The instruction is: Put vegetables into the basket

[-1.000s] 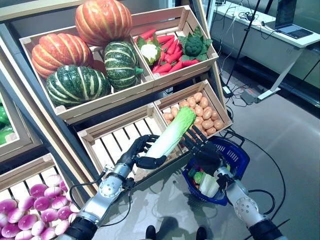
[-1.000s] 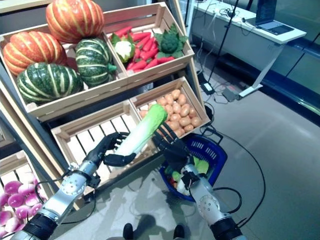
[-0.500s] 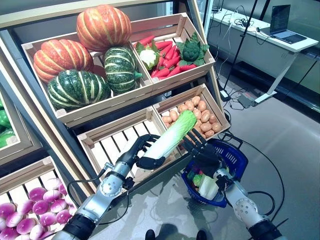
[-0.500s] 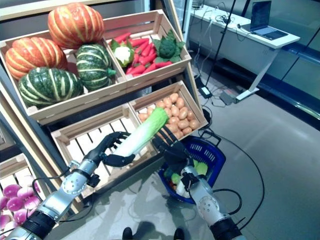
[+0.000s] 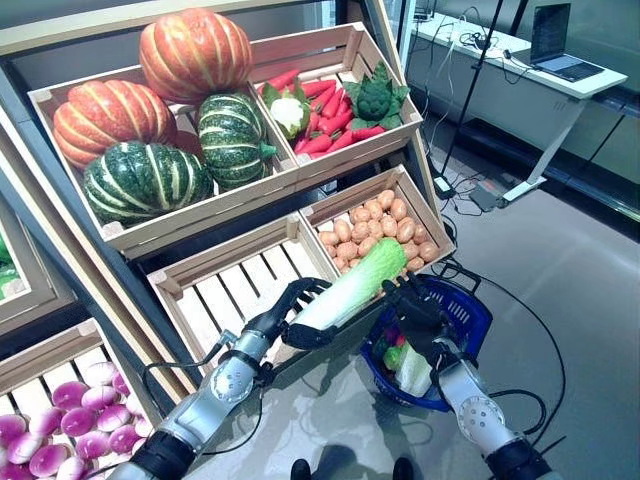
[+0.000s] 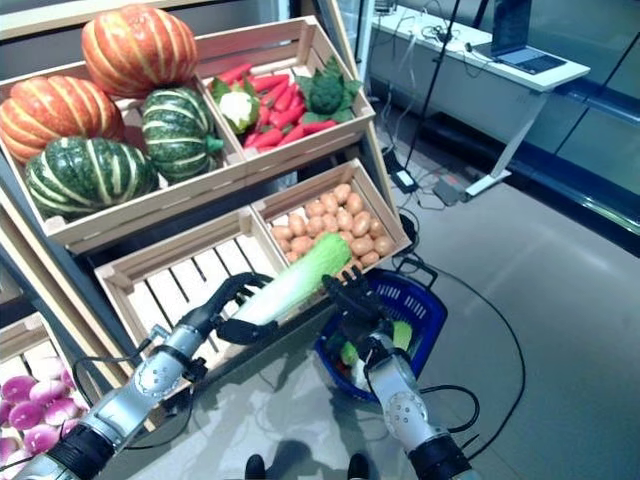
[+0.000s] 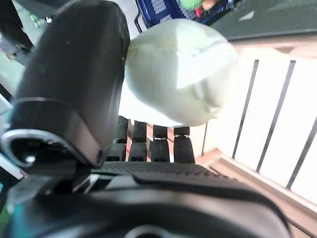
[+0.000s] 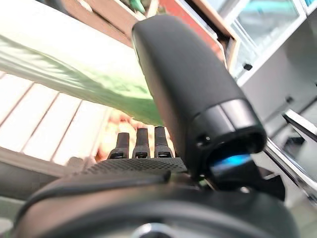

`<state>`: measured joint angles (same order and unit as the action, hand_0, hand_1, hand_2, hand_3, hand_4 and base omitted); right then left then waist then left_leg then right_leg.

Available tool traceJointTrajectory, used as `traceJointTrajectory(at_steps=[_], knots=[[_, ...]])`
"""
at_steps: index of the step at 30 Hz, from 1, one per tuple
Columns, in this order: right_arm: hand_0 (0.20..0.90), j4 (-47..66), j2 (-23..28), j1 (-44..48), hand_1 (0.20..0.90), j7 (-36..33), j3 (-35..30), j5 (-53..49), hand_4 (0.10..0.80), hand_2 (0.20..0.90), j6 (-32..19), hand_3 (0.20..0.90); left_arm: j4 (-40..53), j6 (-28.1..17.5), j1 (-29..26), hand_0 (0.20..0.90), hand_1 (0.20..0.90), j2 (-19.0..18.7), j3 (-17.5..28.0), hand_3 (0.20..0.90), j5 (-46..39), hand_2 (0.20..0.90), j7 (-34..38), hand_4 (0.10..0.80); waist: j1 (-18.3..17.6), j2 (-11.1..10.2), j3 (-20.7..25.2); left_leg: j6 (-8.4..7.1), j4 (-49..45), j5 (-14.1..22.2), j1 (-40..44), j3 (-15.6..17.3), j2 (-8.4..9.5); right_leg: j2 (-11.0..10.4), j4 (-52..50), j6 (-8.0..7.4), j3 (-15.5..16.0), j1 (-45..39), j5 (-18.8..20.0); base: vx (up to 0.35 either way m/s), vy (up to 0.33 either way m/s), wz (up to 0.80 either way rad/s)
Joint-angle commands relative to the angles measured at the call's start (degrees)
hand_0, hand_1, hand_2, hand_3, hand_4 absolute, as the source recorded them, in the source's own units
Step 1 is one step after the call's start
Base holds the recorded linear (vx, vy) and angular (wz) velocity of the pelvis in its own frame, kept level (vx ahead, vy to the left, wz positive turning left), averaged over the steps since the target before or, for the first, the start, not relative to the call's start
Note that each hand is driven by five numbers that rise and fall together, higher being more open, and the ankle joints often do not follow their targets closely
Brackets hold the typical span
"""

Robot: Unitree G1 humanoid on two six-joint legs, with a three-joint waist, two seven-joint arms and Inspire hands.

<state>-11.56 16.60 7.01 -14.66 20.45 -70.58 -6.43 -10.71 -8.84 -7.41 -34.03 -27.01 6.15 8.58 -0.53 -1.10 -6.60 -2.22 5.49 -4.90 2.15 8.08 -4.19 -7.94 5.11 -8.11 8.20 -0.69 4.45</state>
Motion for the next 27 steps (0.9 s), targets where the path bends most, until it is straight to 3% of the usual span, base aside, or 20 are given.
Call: traceJointTrajectory(at_steps=[1, 9, 17, 24, 26, 27], knots=[[0.900, 3.7, -2.2, 9.1, 0.900, 0.8, -1.1, -3.0, 0.800, 0.900, -5.6, 0.900, 2.5, -8.5, -9.0, 0.300, 0.300, -1.3, 0.2, 0.300, 0.5, 0.300, 3.3, 0.400, 0.0, 0.2, 1.9, -0.52, -0.5, 6.3, 1.8, 0.6, 0.34, -2.2, -0.8, -1.75, 0.6, -2.7, -2.0, 0.000, 0.000, 0.00], [0.900, 5.7, -2.1, 10.4, 0.900, 9.9, 0.6, -6.3, 0.800, 0.900, -2.8, 0.900, 2.4, -9.5, -9.4, 0.300, 0.300, -1.4, -0.3, 0.300, 0.1, 0.300, 1.1, 0.400, 0.4, 0.2, 2.3, -0.62, -0.5, 6.4, 1.9, 0.4, 0.30, -2.3, -0.6, -1.76, 0.6, -3.0, -2.0, 0.001, 0.001, 0.00], [0.900, 6.5, -1.4, 10.5, 0.900, 21.2, 2.1, -8.5, 0.800, 0.900, 4.4, 0.900, 2.5, -10.6, -9.6, 0.300, 0.300, -1.5, -0.3, 0.300, -0.9, 0.300, -1.2, 0.400, 0.7, -0.1, 2.7, -0.72, -0.5, 6.4, 2.0, 0.3, 0.19, -2.5, -0.7, -1.92, 1.0, -3.1, -2.2, 0.000, 0.000, 0.00], [0.900, 5.9, -1.3, 10.7, 0.900, 25.6, 2.9, -7.0, 0.800, 0.900, 5.3, 0.900, 1.9, -11.3, -9.7, 0.300, 0.300, -0.9, -0.5, 0.300, -1.6, 0.300, -2.8, 0.400, 0.9, -0.3, 2.9, -0.78, -0.5, 6.5, 2.2, 0.3, 0.02, -2.6, -0.9, -1.91, 1.2, -3.1, -2.5, 0.000, 0.000, 0.00], [0.801, 5.7, -1.4, 10.7, 0.801, 26.0, 3.0, -7.0, 0.734, 0.801, 5.4, 0.801, 1.9, -11.4, -9.8, 0.300, 0.300, -0.9, -0.8, 0.300, -1.6, 0.300, -2.6, 0.400, 0.9, -0.3, 2.9, -0.80, -0.5, 6.5, 2.1, 0.3, -0.01, -2.6, -0.9, -1.96, 1.2, -3.1, -2.5, 0.000, 0.000, 0.00], [0.538, 5.6, -1.6, 10.9, 0.538, 26.4, 3.1, -6.9, 0.558, 0.538, 5.5, 0.538, 1.8, -11.3, -9.9, 0.300, 0.300, -0.8, -0.9, 0.300, -1.7, 0.300, -2.6, 0.400, 0.8, -0.3, 2.9, -0.82, -0.5, 6.4, 2.2, 0.4, -0.05, -2.5, -1.0, -1.94, 1.1, -3.1, -2.6, 0.000, 0.000, 0.00]])
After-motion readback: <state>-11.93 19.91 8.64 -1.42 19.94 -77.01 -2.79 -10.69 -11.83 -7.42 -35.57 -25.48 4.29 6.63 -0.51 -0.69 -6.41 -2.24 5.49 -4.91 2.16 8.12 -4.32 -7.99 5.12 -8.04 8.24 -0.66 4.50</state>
